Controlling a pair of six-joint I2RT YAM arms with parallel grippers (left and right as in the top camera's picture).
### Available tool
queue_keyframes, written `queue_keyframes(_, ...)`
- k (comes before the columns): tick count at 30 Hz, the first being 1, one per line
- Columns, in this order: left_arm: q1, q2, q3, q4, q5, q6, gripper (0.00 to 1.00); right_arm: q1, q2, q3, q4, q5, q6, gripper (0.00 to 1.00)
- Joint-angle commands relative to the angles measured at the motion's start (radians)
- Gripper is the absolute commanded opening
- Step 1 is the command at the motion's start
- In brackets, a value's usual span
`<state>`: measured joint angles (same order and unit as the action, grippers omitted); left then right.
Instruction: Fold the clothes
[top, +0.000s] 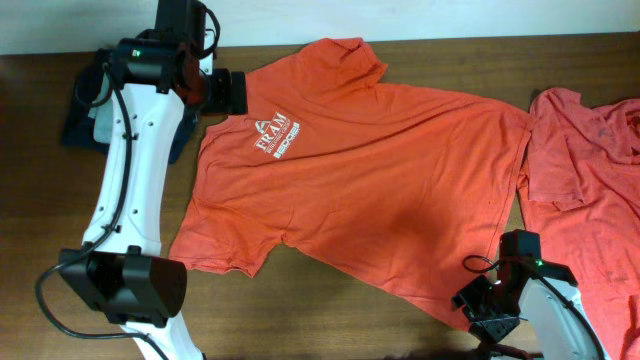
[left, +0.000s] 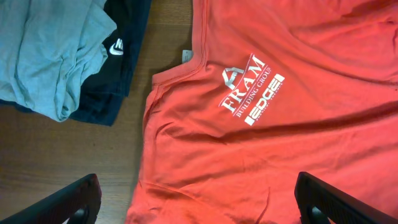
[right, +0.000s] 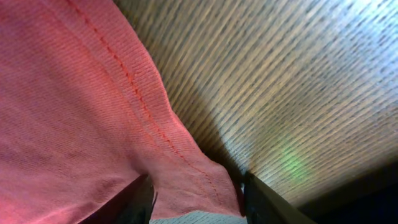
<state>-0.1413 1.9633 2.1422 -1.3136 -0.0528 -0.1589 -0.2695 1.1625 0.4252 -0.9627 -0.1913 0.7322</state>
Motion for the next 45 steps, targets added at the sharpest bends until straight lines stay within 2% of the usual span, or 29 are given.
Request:
queue_keyframes(1,0.007,-0.032,-0.002,-0.002,0.008,-0.013,0.99,0.0,0.003,-0.008,-0.001,0.016,0.005,0.49)
queue_keyframes(4,0.007,-0.032,-0.002,-0.002,0.008,-0.013,0.99,0.0,0.003,-0.008,-0.009,0.019,0.005,0.38)
queue_keyframes(8,0.007,-0.032,-0.002,-0.002,0.008,-0.013,0.99,0.0,0.003,-0.008,-0.008,0.019,0.003,0.11)
queue_keyframes(10,0.007,-0.032,-0.002,-0.002,0.008,-0.013,0.99,0.0,0.003,-0.008,-0.009,0.019,-0.002,0.04)
queue_keyframes(23,0.007,-0.032,-0.001,0.003,-0.014,0.013,0.99,0.0,0.003,-0.008,0.0,0.001,-0.048,0.04)
queue_keyframes(27,0.008,-0.044,0.003,0.079,-0.019,0.014,0.99,0.0,0.003,-0.008,0.003,0.0,-0.07,0.04)
queue_keyframes(35,0.007,-0.044,0.003,0.072,-0.018,0.014,0.99,0.0,0.003,-0.008,0.003,0.0,-0.07,0.04)
queue_keyframes(39,0.007,-0.044,0.003,0.158,-0.014,0.014,0.99,0.0,0.003,-0.008,0.003,0.0,-0.07,0.04)
queue_keyframes(40,0.007,-0.044,0.003,0.153,-0.012,0.018,0.96,0.0,0.003,-0.008,0.003,0.0,-0.07,0.04)
queue_keyframes(41,0.007,-0.044,0.003,0.139,-0.019,0.043,0.81,0.0,0.003,-0.008,0.003,0.0,-0.07,0.04)
queue_keyframes(42,0.007,-0.044,0.003,0.118,-0.032,0.064,0.74,0.0,0.003,-0.008,0.003,0.0,-0.07,0.04)
queue_keyframes(44,0.01,-0.036,-0.001,0.077,-0.108,0.062,0.99,0.0,0.003,-0.008,0.003,0.0,-0.07,0.04)
queue_keyframes(45,0.013,-0.031,-0.002,0.04,-0.14,0.063,0.99,0.0,0.003,-0.008,0.003,0.0,-0.07,0.04)
